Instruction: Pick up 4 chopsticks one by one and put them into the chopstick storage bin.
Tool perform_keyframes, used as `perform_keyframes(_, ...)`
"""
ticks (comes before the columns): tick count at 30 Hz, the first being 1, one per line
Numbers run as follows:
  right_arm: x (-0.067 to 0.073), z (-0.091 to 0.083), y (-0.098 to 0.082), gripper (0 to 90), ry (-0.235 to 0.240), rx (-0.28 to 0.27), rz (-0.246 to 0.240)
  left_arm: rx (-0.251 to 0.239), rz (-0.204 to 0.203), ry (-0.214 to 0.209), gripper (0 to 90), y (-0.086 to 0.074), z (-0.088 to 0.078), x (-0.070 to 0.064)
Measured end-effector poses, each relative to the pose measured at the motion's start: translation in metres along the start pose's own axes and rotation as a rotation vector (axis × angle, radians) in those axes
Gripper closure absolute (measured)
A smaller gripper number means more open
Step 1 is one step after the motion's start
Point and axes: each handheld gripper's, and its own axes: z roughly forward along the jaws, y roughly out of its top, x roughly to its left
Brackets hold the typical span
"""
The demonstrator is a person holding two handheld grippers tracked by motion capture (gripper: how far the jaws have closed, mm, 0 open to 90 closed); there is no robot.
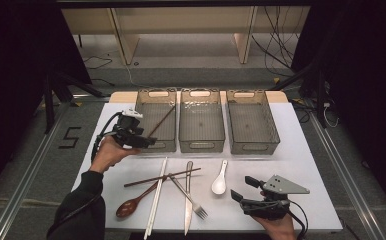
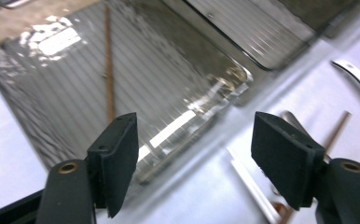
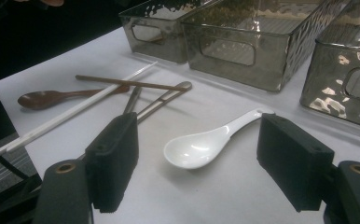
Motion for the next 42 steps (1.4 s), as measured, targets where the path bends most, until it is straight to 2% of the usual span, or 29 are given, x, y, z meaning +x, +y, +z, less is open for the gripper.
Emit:
perform_keyframes(4,0.000,0.000,0.000,30.1,0.000,0.000,0.001,0.013,0.025,-0.012,29.5,-0.010,0.000,-0.010)
perform_keyframes(7,0.000,0.000,0.000,30.1,0.001,-0.001,-0.001,0.059,0.070,-0.005,29.3,-0.015,-0.001,-0.016)
perform_keyframes(10,0.001,-0.001,0.001,30.1,0.001,-0.003,-0.008,0.066,0.075,-0.021,29.5,-0.020,-0.005,-0.020)
perform_keyframes(14,0.001,-0.001,0.001,30.1,-0.001,-0.003,-0.007,0.110,0.112,-0.006,29.8,-0.026,-0.006,-0.027)
perform_keyframes(23,0.002,-0.001,0.001,30.1,0.003,-0.004,-0.009,0.206,0.125,-0.019,32.3,-0.043,0.008,-0.037)
perform_keyframes(27,0.002,-0.001,0.001,30.1,0.004,-0.005,-0.008,0.240,0.123,-0.016,34.9,-0.050,0.014,-0.038)
perform_keyframes(42,0.002,-0.001,0.001,30.1,0.004,-0.003,-0.008,0.341,0.168,-0.073,47.3,-0.063,0.024,-0.037)
